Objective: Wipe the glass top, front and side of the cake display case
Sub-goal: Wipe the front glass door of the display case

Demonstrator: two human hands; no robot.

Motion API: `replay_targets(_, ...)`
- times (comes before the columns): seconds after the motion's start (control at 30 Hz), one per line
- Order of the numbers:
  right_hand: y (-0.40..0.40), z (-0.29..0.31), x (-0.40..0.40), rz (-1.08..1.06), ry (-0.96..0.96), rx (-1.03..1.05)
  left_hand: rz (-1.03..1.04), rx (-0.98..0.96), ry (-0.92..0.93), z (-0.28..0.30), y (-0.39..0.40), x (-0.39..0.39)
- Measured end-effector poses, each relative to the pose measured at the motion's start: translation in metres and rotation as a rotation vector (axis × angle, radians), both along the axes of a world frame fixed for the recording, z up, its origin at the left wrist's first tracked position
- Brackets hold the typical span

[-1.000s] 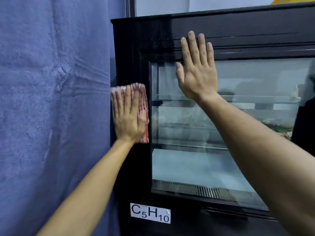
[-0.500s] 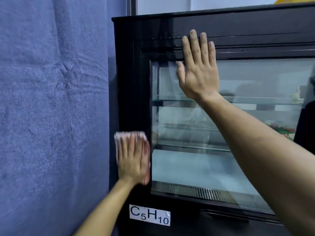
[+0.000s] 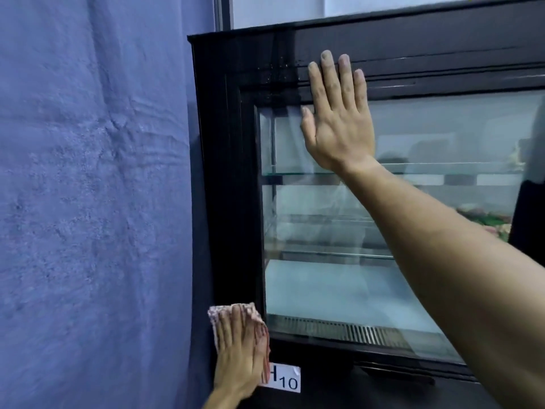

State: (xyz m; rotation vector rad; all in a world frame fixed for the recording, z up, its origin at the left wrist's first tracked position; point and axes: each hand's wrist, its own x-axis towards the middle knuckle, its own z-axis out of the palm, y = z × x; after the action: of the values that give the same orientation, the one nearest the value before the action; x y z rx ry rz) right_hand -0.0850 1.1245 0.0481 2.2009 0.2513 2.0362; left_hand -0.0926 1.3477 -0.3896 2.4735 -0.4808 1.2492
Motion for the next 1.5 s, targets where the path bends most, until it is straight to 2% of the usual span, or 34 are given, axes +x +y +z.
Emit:
replay_targets(0.07, 0.000, 0.000, 0.002, 0.012, -0.018, -0.005, 0.038, 0.006, -0.015, 0.053, 0.000, 0.016)
replay_targets(0.2, -0.001, 0.000, 0.004, 0.017, -0.043, -0.015, 0.056, -0.092, -0.314, 0.254, -0.008, 0.043)
replay_targets(0.3, -0.002, -0.001, 0.006, 0.029, -0.052, -0.020, 0.143, -0.141, -0.438, 0.389, -0.004, 0.050)
replay_targets(0.37, -0.003, -0.001, 0.006, 0.033, -0.050, -0.025, 0.171, -0.169, -0.451, 0.448, -0.006, 0.052)
replay_targets(0.43, -0.003, -0.001, 0.007, 0.038, -0.048, -0.028, 0.166, -0.203, -0.432, 0.480, -0.011, 0.051)
replay_targets(0.5, -0.002, -0.001, 0.008, 0.029, -0.051, -0.026, 0.146, -0.155, -0.441, 0.484, -0.018, 0.049)
replay_targets(0.6, -0.003, 0.000, 0.008, 0.031, -0.060, -0.020, 0.031, 0.156, -0.509, 0.467, -0.004, 0.051)
replay_targets(0.63, -0.003, -0.001, 0.009, 0.033, -0.068, -0.017, 0.016, 0.200, -0.515, 0.468, 0.007, 0.054)
replay_targets(0.67, -0.002, 0.000, 0.009, 0.034, -0.071, -0.017, 0.025, 0.166, -0.500, 0.472, 0.016, 0.056)
replay_targets(0.77, -0.002, 0.000, 0.009, 0.044, -0.066, -0.026, 0.129, -0.095, -0.420, 0.484, 0.009, 0.053)
replay_targets(0.8, -0.003, -0.001, 0.009, 0.048, -0.068, -0.023, 0.143, -0.101, -0.418, 0.483, -0.002, 0.049)
replay_targets(0.93, -0.004, -0.001, 0.007, 0.088, -0.086, -0.006, -0.004, 0.169, -0.489, 0.480, -0.017, 0.042)
replay_targets(1.03, -0.009, -0.005, 0.007, 0.118, -0.109, 0.033, 0.019, -0.006, -0.453, 0.492, -0.010, 0.043)
replay_targets(1.13, -0.026, -0.010, 0.006, 0.057, -0.149, 0.092, 0.085, -0.171, -0.417, 0.493, -0.025, 0.039)
replay_targets(1.2, -0.033, -0.012, 0.007, 0.004, -0.153, 0.081, 0.067, -0.124, -0.428, 0.487, -0.039, 0.035)
replay_targets(1.3, -0.033, -0.013, 0.008, -0.008, -0.128, 0.087, -0.027, 0.098, -0.494, 0.478, -0.042, 0.039)
replay_targets(1.33, -0.033, -0.013, 0.008, -0.006, -0.123, 0.082, -0.039, 0.114, -0.513, 0.481, -0.036, 0.042)
replay_targets(1.5, -0.034, -0.013, 0.008, -0.004, -0.122, 0.070, 0.092, -0.169, -0.463, 0.493, -0.033, 0.045)
